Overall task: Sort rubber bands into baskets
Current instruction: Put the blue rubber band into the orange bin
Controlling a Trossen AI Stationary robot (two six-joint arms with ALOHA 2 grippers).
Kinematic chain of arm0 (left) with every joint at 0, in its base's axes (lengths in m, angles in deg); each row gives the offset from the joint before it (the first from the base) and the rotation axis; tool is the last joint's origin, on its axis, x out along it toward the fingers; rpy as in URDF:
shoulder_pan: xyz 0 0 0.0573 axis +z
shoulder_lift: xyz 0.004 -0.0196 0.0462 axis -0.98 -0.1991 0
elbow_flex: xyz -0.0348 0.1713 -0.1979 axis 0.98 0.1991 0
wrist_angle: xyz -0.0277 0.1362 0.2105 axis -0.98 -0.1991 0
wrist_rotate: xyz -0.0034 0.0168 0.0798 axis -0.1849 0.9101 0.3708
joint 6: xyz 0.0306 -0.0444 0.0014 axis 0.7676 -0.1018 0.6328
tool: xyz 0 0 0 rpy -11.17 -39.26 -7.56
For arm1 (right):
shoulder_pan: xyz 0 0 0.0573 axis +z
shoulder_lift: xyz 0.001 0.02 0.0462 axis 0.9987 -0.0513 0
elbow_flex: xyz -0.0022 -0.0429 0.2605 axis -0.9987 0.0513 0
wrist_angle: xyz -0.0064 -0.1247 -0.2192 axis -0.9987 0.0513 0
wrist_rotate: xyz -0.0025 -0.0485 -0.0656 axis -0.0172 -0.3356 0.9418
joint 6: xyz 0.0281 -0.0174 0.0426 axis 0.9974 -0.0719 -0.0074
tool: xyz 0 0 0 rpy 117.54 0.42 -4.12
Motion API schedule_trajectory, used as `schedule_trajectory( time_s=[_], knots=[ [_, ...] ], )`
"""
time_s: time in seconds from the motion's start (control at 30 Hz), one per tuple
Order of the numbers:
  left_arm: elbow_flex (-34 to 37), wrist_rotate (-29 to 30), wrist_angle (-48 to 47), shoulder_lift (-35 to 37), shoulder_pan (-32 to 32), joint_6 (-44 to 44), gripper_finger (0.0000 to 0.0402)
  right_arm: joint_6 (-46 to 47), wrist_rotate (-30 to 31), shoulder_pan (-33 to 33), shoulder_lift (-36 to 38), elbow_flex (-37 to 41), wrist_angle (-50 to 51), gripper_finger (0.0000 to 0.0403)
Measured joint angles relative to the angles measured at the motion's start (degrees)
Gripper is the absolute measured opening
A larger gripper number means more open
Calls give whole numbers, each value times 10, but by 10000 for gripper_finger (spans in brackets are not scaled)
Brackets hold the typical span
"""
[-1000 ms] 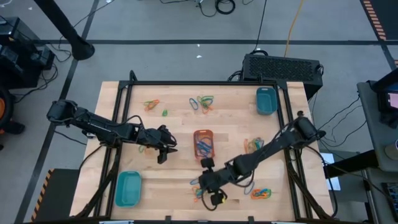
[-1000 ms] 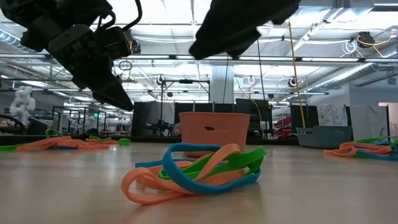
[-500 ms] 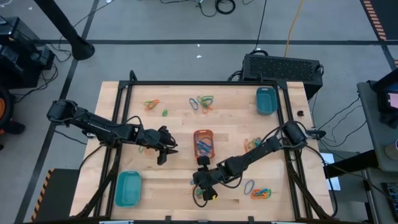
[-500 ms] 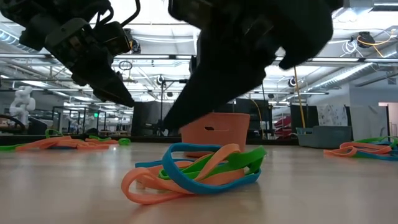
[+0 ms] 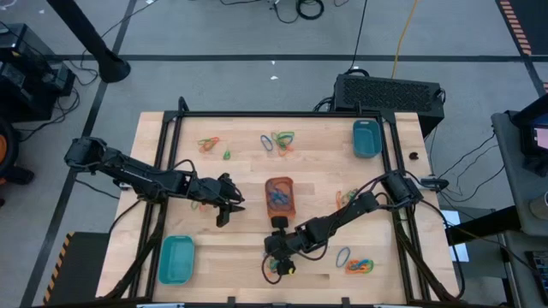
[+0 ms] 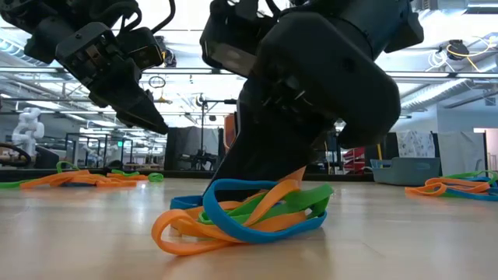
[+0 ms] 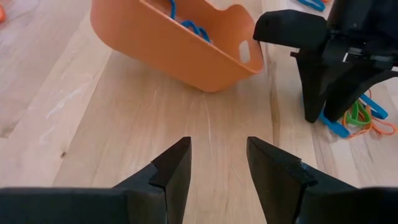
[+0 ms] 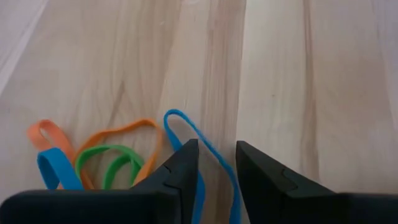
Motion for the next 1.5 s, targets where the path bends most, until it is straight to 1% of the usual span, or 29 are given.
schedule_trajectory(
  time_s=[0.13, 0.3, 0.53, 0.63, 0.73, 0.9, 1.07, 1.23, 1.33, 1.5],
  knots=[
    [0, 0, 0, 0, 0, 0, 162, 1, -1, -1, 2, 0, 2, 74],
    [0, 0, 0, 0, 0, 0, 162, -11, -3, -1, 2, -5, 7, 11],
    [0, 0, 0, 0, 0, 0, 162, -28, -1, 2, 2, -40, 13, 2],
    [0, 0, 0, 0, 0, 0, 162, -44, -1, 2, 2, -65, 34, 2],
    [0, 0, 0, 0, 0, 0, 162, -63, 2, 2, 2, -97, 84, 1],
    [0, 0, 0, 0, 0, 0, 162, -71, 51, 5, 5, -174, 235, 1],
    [0, 0, 0, 0, 0, 1, 162, -72, 136, 4, 6, -239, 381, 0],
    [0, 0, 0, 0, 0, 1, 162, -60, 217, -14, 7, -253, 485, 0],
    [0, 0, 0, 0, 0, 1, 162, -45, 235, -35, 6, -253, 519, 0],
    [0, 0, 0, 0, 0, 1, 162, -38, 235, -76, 6, -253, 532, 0]
  ],
)
